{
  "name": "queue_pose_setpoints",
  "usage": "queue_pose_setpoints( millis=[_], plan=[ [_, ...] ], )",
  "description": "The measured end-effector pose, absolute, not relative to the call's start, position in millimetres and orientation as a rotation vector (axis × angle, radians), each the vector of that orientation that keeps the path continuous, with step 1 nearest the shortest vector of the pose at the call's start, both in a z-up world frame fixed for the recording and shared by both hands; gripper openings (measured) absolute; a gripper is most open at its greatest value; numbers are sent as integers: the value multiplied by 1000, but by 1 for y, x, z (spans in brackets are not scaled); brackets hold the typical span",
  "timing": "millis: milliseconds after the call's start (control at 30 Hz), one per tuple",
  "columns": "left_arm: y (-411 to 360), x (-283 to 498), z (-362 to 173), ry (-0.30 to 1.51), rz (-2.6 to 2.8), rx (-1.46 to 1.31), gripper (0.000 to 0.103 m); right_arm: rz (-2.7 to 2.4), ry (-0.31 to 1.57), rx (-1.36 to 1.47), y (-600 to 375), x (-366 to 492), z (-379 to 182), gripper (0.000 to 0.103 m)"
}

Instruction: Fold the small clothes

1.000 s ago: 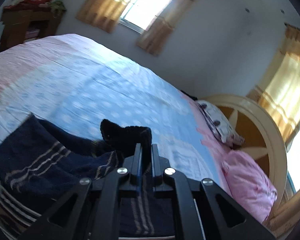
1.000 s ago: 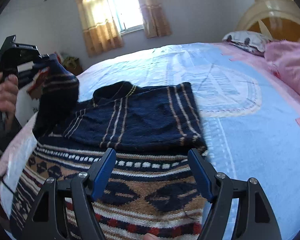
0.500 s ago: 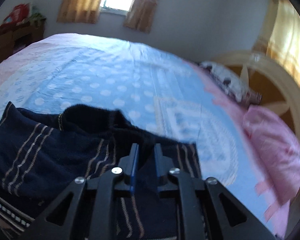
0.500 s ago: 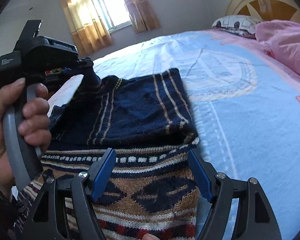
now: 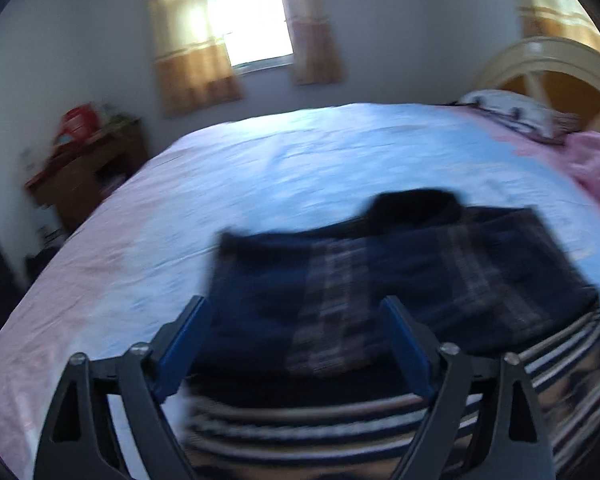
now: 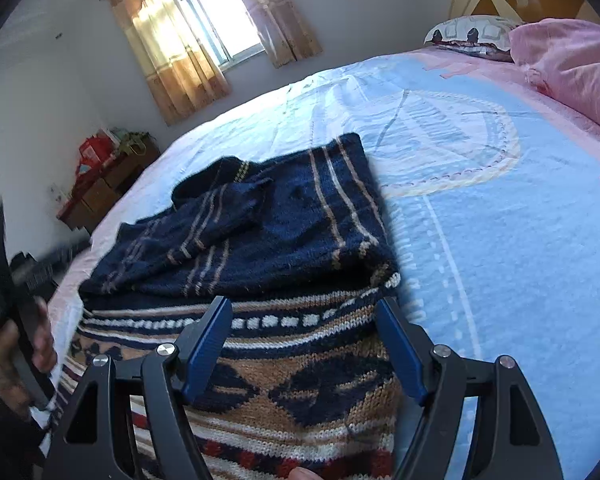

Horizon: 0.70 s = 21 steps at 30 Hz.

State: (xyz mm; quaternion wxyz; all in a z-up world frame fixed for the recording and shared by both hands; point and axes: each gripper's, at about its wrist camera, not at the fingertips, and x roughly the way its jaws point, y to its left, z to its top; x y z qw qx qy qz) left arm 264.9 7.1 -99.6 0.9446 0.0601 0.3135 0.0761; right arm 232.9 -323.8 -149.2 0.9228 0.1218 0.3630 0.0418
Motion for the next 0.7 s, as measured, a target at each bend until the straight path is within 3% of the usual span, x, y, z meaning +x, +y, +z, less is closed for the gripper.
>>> queue_pose_setpoints(
  millis=[200,467,633,667,700],
  plan=[
    [94,273,-141,795,346,5,93,150,783,177,-294,261,-125,74],
    [118,273,-172,885,222,-198,96,123,927,165,-268,349,-145,66],
    [117,272,-174,886,215,-216,98,91,1004,160,-254,385,-178,55],
    [116,271,-174,890,220,-202,98,80,999,148,-252,387,-180,48],
    [115,270,-174,889,225,-195,98,67,984,96,-245,388,-180,28]
  ],
)
